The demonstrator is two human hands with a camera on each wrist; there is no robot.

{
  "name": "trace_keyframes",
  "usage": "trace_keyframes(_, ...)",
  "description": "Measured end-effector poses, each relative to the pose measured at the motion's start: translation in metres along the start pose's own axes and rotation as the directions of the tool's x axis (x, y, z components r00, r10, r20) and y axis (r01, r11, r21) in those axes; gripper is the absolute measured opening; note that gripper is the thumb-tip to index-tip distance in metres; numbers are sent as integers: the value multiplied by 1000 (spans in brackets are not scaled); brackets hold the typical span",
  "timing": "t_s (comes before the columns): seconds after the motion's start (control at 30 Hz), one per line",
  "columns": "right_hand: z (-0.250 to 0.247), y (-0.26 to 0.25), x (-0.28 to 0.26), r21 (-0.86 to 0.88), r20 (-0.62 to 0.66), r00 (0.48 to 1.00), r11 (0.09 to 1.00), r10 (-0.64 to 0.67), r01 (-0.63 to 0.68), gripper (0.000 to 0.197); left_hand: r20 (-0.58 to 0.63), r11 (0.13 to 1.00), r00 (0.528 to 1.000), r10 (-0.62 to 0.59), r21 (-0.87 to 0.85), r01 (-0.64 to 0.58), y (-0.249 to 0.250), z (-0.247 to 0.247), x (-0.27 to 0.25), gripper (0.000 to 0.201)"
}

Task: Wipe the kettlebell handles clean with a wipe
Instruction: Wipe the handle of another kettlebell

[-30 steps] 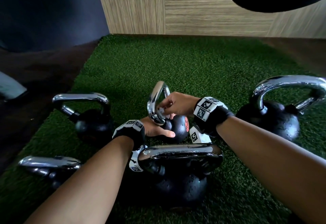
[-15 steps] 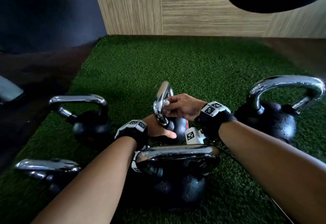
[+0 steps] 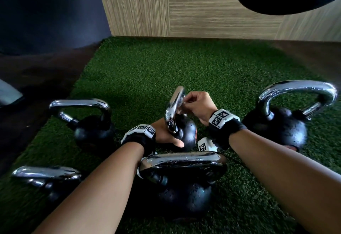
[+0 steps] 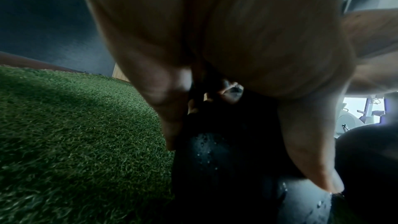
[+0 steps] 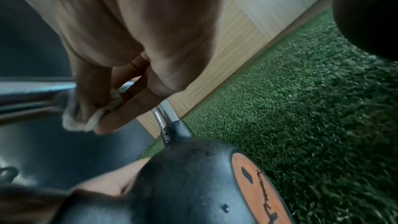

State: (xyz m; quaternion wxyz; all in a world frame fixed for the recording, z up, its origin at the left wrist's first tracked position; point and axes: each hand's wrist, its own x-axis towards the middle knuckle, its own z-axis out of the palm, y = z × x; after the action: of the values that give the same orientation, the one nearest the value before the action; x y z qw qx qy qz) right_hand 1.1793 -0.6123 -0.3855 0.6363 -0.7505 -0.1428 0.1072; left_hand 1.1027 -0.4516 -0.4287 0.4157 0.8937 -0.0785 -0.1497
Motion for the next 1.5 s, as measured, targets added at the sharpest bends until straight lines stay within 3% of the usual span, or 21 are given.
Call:
trace_keyframes(0.17,13,-5,8,-280,-219,967,958,-131,66,32,-39,995,998,-57,82,60,11,0,-5,39)
trace_keyframes(0.3,12,-1,7,-419,-243,937,898,-252,133,26,-19,982,997,-78,174,81,13,3,-7,33)
trace_keyframes(0.4,5,-3,11,-446,-263,928,886,-263,124,22,-31,988,995,-99,118,102,13,5,-9,39)
trace_keyframes(0.47,1,-2,15,-401,-282,942,915,-180,55,17,-24,993,996,-83,85,85,13,5,-9,44)
trace_keyframes(0.57,-1,-8,20,-290,-271,962,950,35,-116,13,-33,997,997,-71,30,72,12,4,-9,32)
trace_keyframes(0.7,-2,-13,21,-225,-247,958,953,145,-203,17,-20,996,999,-31,80,32,18,5,-11,36)
trace_keyframes(0.77,-2,-10,15,-195,-174,953,940,248,-280,6,-17,994,1000,-16,103,18,20,6,-13,34)
trace_keyframes(0.83,-2,-11,10,-147,-97,932,921,349,-360,21,-27,991,1000,1,131,3,22,8,-16,33)
trace_keyframes(0.87,-3,-13,10,-178,-83,933,916,350,-360,18,-25,982,1000,6,188,-1,22,7,-17,41)
trace_keyframes(0.93,-3,-18,8,-326,-87,949,892,303,-314,8,6,941,999,-49,335,44,27,3,-22,65)
trace_keyframes(1.03,-3,-23,3,-501,-117,973,835,196,-229,7,23,857,978,-206,486,169,41,-9,-27,41)
trace_keyframes(1.07,-5,-24,2,-573,-131,984,800,124,-177,4,-4,810,969,-248,548,209,48,-14,-28,33)
trace_keyframes(1.1,-8,-26,3,-634,-142,989,764,41,-122,14,-61,764,963,-263,596,247,56,-19,-31,29)
trace_keyframes(1.2,-16,-39,4,-759,57,987,636,-150,140,44,-309,794,943,-123,539,280,78,-44,-41,27)
trace_keyframes(1.27,-17,-50,3,-816,233,958,503,-167,286,58,-401,841,915,-41,480,248,92,-58,-52,28)
trace_keyframes(1.33,-15,-58,-1,-835,282,945,442,-168,328,55,-375,841,927,-27,493,223,107,-60,-59,49)
trace_keyframes(1.37,-15,-60,-3,-836,272,949,449,-160,316,51,-342,801,939,-39,551,234,114,-57,-61,56)
trace_keyframes(1.43,-15,-64,-8,-842,251,959,459,-132,283,44,-313,695,949,-42,673,253,123,-48,-63,57)
trace_keyframes(1.5,-17,-68,-12,-851,242,964,452,-112,267,35,-311,698,949,-49,669,255,126,-44,-62,53)
